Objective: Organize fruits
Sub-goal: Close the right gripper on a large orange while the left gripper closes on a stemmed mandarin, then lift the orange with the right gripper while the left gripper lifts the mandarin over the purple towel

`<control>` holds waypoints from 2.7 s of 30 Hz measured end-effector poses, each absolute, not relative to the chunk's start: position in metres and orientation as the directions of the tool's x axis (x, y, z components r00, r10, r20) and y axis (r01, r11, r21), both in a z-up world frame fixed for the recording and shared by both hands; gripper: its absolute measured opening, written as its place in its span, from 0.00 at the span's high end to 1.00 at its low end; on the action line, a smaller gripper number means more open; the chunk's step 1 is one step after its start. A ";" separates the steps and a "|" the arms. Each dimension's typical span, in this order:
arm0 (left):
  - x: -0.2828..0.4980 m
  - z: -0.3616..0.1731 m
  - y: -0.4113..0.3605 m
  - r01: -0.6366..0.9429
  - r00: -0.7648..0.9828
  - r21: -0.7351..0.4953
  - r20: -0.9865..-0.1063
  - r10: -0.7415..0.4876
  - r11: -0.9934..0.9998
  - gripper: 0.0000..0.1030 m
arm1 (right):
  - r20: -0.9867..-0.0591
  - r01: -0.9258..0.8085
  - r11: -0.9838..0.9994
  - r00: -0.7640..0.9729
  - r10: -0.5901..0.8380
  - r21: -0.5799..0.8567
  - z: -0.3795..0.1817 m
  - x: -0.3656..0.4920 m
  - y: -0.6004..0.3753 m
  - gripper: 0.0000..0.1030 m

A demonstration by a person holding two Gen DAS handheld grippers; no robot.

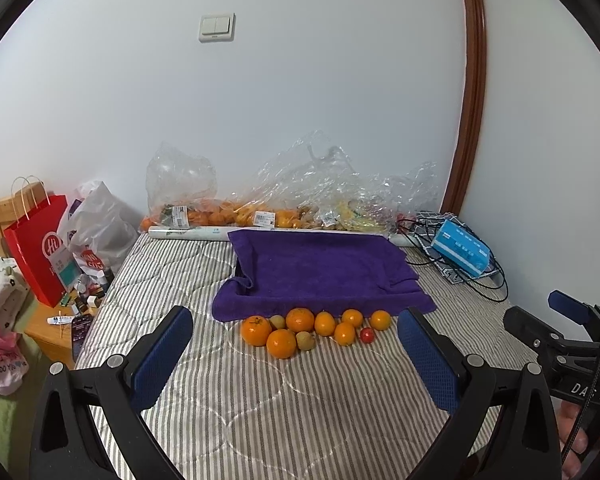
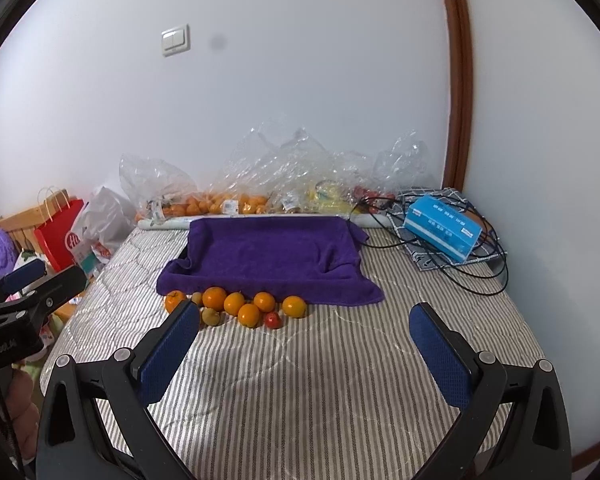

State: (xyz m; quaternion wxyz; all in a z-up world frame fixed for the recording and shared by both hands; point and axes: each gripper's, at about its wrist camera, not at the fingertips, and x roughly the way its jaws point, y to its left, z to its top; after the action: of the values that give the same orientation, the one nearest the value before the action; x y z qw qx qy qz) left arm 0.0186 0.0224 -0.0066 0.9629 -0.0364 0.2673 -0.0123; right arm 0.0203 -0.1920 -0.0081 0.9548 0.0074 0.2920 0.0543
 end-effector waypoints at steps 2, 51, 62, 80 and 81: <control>0.026 -0.010 0.025 0.000 0.852 -0.078 -0.523 -0.041 0.997 0.00 | -0.553 -0.078 0.996 0.829 0.084 0.034 -0.011 0.024 -0.192 0.00; 0.160 -0.183 0.100 -0.043 0.635 -0.116 -0.770 -0.063 0.992 0.24 | -0.778 -0.230 0.970 0.595 0.201 0.075 -0.189 0.217 -0.164 0.54; 0.172 -0.181 0.076 0.065 0.648 -0.092 -0.753 -0.112 0.994 0.33 | -0.764 -0.240 0.967 0.609 0.216 0.082 -0.187 0.214 -0.174 0.66; 0.186 -0.184 0.064 0.076 0.643 -0.140 -0.750 -0.156 0.987 0.60 | -0.762 -0.233 0.963 0.596 0.253 0.138 -0.190 0.216 -0.175 0.65; 0.185 -0.184 0.065 0.077 0.645 -0.148 -0.746 -0.163 0.986 0.60 | -0.761 -0.233 0.962 0.596 0.256 0.141 -0.190 0.216 -0.176 0.65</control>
State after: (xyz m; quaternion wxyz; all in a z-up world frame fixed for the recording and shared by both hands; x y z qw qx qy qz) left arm 0.1852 0.0646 -0.1835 0.9055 -0.0514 0.4159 -0.0662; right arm 0.2162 -0.1757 -0.1900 0.8932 0.0132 0.4281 0.1368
